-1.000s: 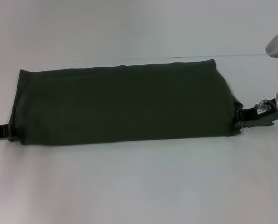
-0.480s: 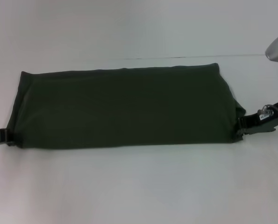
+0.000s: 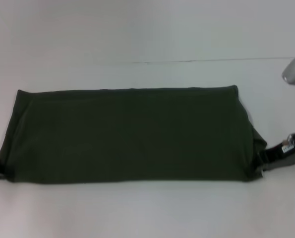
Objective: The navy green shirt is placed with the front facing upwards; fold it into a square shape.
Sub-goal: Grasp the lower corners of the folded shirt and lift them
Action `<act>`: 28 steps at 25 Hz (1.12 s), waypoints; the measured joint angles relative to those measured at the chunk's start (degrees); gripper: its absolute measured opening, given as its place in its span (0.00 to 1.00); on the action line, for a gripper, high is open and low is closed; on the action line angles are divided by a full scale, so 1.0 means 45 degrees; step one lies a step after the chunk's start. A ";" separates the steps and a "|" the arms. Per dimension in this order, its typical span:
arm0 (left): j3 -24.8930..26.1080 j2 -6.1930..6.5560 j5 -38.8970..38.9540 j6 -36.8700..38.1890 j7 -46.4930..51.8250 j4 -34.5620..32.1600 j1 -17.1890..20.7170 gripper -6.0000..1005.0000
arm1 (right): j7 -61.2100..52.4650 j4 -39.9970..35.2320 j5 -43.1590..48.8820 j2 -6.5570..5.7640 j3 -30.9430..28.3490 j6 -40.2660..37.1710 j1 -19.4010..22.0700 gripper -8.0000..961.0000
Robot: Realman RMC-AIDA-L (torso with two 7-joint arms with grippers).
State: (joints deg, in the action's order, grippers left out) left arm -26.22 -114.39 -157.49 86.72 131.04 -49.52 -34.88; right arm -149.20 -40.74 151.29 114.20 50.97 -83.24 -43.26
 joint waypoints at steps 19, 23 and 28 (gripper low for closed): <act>0.0778 0.0173 -0.0823 0.2114 -0.0074 -0.1255 0.0695 0.03 | 0.1418 -0.0024 -0.0062 0.0679 -0.0010 -0.2077 0.0434 0.04; 0.0780 0.0158 -0.0915 0.2138 -0.0084 -0.1313 0.0830 0.03 | 0.1576 0.0019 -0.0042 0.0795 0.0070 -0.2309 0.0436 0.04; 0.0780 0.0130 -0.1030 0.2282 -0.0089 -0.1495 0.1015 0.03 | 0.1603 0.0015 -0.0029 0.0874 0.0369 -0.2417 0.0456 0.04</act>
State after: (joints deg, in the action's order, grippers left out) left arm -22.71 -113.81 -162.13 96.99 130.64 -56.25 -30.32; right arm -141.98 -40.67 151.16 118.13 52.63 -94.12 -41.21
